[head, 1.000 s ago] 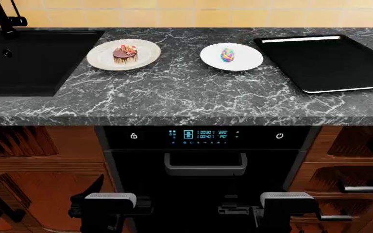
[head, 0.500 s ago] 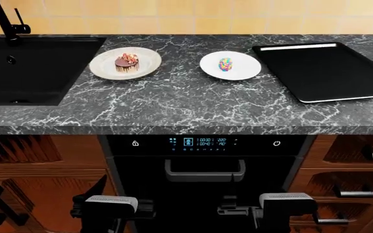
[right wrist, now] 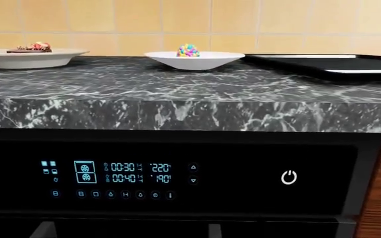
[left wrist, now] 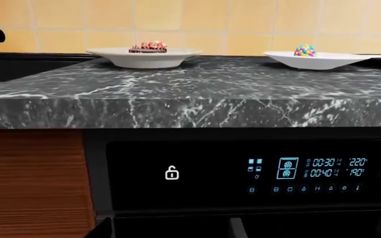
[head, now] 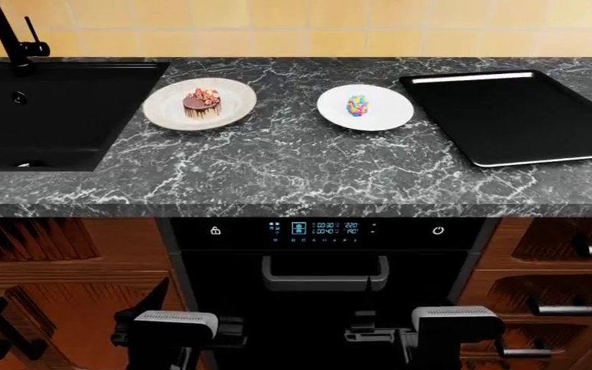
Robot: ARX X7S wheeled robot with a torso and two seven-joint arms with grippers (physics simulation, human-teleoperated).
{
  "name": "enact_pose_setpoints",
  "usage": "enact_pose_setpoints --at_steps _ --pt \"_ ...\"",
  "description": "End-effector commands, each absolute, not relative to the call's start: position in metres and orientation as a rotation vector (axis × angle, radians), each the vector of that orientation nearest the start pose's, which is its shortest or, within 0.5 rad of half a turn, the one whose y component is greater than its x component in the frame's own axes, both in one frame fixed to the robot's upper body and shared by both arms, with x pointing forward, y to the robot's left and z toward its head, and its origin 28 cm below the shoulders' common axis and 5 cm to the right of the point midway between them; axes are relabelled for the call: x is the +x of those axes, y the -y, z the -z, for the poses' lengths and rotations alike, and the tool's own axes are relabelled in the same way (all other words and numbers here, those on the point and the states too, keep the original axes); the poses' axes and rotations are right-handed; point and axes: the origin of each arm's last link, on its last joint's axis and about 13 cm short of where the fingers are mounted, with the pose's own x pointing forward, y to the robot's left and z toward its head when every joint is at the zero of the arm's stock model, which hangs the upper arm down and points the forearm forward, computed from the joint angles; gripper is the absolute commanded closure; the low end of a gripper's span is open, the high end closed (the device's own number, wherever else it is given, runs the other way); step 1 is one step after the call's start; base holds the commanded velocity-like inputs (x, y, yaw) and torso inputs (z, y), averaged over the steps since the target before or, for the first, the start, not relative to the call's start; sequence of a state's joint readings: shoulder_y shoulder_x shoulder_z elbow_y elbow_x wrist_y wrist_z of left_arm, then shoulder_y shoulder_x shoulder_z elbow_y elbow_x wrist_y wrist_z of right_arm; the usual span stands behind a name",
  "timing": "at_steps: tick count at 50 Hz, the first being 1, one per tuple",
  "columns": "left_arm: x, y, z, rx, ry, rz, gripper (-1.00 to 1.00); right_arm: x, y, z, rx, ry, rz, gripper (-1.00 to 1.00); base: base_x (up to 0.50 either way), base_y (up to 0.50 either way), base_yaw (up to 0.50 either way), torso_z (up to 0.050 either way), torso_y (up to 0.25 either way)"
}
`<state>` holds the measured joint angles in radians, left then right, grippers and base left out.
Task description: Move the dessert items from the plate to the tray.
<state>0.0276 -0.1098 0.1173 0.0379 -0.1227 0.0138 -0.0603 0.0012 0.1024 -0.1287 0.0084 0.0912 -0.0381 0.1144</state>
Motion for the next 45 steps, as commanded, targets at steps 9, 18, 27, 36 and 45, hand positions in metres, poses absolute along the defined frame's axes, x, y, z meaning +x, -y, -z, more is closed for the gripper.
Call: enact_pose_setpoints --at_steps 9,18,27,36,45 --pt "0.203 -0.206 -0.066 -0.02 -0.059 0.035 -1.0 0.203 0.096 -0.061 -0.002 -0.001 -0.046 -1.0 0.0 0.0 0.0 0.0 0.0" --pt "0.209 -0.208 -0.129 0.001 -0.143 0.066 -1.0 0.194 0.105 -0.133 0.022 0.044 -0.052 -1.0 0.0 0.0 0.0 0.0 0.0" --pt "0.213 -0.218 -0.2 0.047 -0.103 0.088 -1.0 0.19 0.12 -0.203 -0.006 0.102 -0.061 -1.0 0.0 0.0 0.0 0.0 0.0" --pt "0.218 -0.235 -0.253 -0.023 -0.14 0.112 -1.0 0.193 0.128 -0.253 -0.005 0.107 -0.079 -1.0 0.0 0.0 0.0 0.0 0.0" --pt "0.214 -0.246 -0.302 0.041 -0.112 0.09 -1.0 0.191 0.134 -0.309 -0.056 0.137 -0.091 -1.0 0.0 0.0 0.0 0.0 0.0"
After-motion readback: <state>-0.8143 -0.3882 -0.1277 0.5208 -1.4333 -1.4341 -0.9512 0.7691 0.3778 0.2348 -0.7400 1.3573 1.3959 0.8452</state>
